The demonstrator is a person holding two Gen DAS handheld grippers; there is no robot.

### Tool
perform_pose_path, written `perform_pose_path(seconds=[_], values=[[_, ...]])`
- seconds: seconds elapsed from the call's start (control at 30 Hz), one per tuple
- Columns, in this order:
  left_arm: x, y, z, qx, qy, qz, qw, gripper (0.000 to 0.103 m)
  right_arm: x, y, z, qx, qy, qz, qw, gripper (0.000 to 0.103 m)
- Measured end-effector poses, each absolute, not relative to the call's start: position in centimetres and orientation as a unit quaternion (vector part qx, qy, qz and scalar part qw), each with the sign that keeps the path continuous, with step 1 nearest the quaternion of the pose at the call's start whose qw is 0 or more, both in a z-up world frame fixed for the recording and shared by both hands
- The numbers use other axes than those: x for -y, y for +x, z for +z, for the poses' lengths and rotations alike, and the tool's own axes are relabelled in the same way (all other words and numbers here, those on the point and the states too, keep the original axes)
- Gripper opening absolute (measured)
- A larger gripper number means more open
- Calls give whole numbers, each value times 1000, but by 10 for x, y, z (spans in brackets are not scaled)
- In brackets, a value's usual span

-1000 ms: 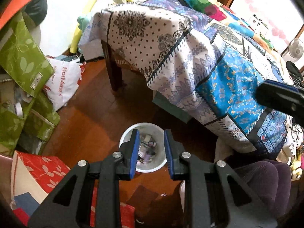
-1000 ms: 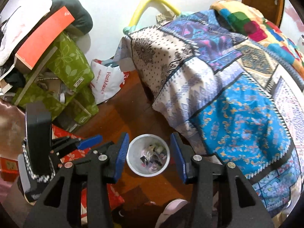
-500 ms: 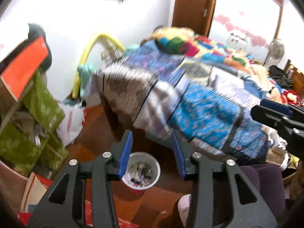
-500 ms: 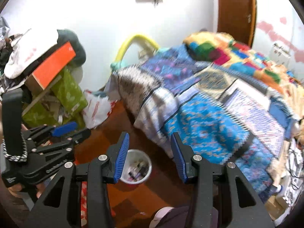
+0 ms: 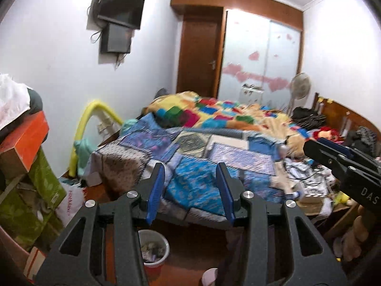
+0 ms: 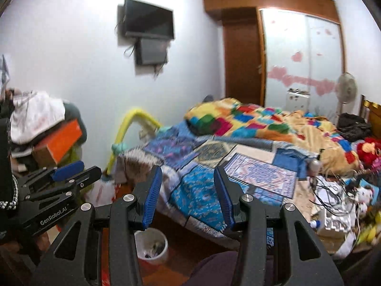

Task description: Collect trash

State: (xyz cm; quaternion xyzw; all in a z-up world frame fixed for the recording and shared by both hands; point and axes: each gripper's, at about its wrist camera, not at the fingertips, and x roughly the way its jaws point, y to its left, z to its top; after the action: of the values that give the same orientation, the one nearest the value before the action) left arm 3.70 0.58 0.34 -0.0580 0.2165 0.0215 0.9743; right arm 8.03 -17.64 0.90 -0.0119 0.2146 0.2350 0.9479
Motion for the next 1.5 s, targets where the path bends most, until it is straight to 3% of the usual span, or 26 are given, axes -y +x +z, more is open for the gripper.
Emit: perform_pose_path(seconds=[0.17,0.23,0.3,0.33,0.43,0.5,0.57,1.5], values=[[14,8,8,-199,-27,11,980,45,189,52,14,-191,2,207,960,42],[19,0,8,-198,-22,7,980,52,191,43,13,-187,2,198,962,47],[23,-8,6,-197,-17,10,980,68,193,37,12,-183,4,189,965,63],[23,-10,6,-195,-16,12,981,74,194,34,11,-181,5,188,965,66],[24,-15,4,-195,-14,18,981,78,196,27,8,-179,5,178,968,76],[24,-19,3,-193,-13,27,981,80,198,24,6,-176,9,165,970,91],[22,-20,2,-192,-16,30,981,82,202,20,4,-172,13,156,973,97],[27,-29,-3,-190,-14,27,981,84,207,5,1,-175,8,149,973,98]])
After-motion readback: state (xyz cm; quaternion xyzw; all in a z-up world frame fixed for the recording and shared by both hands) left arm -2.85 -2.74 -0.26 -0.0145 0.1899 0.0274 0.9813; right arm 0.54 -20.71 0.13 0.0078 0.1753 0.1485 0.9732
